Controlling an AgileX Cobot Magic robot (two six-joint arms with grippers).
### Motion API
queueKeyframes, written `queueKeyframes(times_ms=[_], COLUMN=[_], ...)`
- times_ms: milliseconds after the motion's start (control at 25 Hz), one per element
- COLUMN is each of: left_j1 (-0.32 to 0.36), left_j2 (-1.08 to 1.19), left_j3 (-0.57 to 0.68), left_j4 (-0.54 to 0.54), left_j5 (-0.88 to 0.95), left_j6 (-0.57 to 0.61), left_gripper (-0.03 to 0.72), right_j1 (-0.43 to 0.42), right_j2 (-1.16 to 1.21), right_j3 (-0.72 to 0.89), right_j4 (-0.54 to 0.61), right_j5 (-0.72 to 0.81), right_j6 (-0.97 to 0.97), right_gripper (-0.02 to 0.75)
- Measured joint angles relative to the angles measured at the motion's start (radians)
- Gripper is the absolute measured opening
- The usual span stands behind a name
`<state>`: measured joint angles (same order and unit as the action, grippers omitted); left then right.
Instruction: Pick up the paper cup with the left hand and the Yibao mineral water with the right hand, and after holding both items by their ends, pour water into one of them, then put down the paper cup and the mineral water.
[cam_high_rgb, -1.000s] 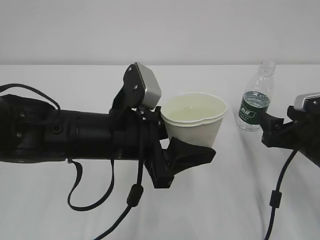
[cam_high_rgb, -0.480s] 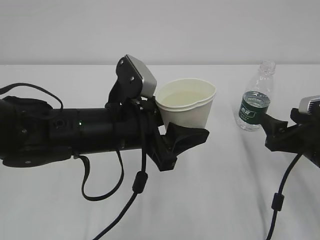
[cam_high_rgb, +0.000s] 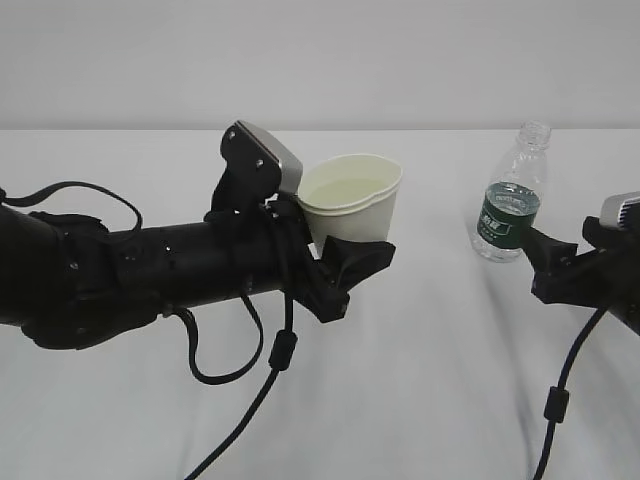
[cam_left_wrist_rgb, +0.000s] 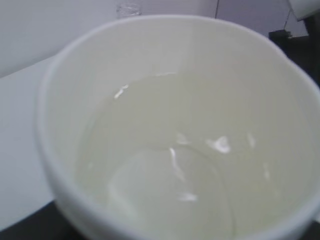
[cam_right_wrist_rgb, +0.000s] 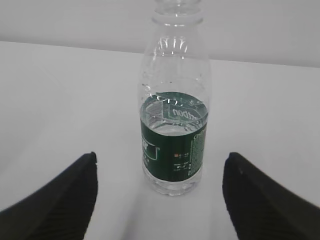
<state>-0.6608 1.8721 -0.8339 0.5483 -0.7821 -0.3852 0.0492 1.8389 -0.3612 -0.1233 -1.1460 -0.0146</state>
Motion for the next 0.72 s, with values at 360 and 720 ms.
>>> queueKeyframes(times_ms=[360,720], left_j1=[0.09,0.171], left_j2=[0.029,0.031], left_j3=[0.0,0.0], left_j4=[-0.047,-0.054], left_j5=[-0.045,-0.049], left_j6=[0.016,0.043], left_gripper=[0.43,0.43], right_j1=[0.0,0.0], right_j2=[0.0,0.0], right_j3=[0.0,0.0], right_j4=[-0.021,-0.047], right_j5=[0.0,0.0], right_j6=[0.0,0.0], right_gripper=[0.592,0.592])
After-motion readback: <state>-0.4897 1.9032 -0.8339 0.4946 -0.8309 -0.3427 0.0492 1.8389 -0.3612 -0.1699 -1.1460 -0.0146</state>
